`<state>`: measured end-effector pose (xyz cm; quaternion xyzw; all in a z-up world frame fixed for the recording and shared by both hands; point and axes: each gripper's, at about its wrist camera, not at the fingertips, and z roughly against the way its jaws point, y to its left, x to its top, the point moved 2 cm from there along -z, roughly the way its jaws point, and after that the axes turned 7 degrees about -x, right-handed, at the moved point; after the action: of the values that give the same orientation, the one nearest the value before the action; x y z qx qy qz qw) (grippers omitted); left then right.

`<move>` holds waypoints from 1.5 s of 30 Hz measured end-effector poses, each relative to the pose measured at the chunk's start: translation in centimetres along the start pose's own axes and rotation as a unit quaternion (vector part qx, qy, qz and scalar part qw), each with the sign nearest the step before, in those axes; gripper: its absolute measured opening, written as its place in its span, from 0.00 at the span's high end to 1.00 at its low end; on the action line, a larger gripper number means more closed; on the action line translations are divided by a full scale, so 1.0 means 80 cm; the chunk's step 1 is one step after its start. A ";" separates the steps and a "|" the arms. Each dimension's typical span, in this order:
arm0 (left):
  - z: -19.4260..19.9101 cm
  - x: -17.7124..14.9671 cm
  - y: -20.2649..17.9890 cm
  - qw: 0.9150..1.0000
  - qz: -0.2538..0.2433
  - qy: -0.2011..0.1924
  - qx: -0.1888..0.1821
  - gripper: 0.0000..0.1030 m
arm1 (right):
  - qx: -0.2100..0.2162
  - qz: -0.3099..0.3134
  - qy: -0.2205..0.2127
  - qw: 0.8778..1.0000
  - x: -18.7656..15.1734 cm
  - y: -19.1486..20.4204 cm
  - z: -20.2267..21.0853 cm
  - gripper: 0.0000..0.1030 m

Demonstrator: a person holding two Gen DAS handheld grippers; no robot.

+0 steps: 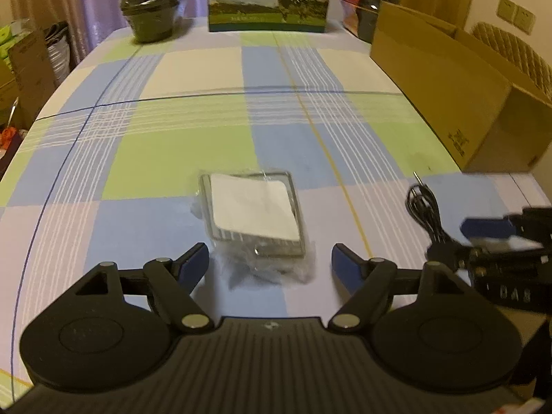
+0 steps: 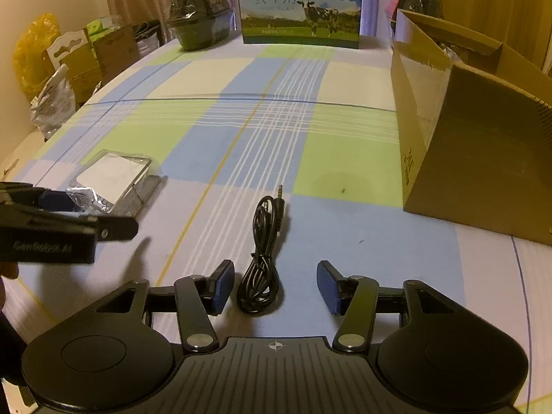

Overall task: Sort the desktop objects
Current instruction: 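Lift the wrapped packet and black cable and carry both toward the cardboard box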

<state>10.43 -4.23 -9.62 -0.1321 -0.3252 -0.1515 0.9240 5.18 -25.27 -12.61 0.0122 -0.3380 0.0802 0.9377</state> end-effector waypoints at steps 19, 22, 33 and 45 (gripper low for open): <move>-0.009 0.003 0.004 1.000 0.003 -0.009 0.013 0.68 | 0.010 0.035 -0.016 0.999 0.016 0.014 -0.020 0.65; -0.008 0.001 0.002 1.000 -0.002 -0.009 0.014 0.68 | 0.005 0.050 -0.021 0.999 0.018 0.019 -0.024 0.72; -0.011 -0.002 -0.007 0.998 -0.044 -0.011 0.042 0.58 | 0.006 0.039 -0.016 0.999 0.019 0.020 -0.020 0.88; -0.005 0.003 -0.011 0.999 -0.040 0.004 0.031 0.70 | 0.009 0.011 -0.026 1.000 0.024 0.010 0.006 0.88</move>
<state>10.50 -5.25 -9.67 -0.0900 -0.3313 -0.1787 0.9221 6.20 -24.25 -11.03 0.0192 -0.3618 0.0937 0.9274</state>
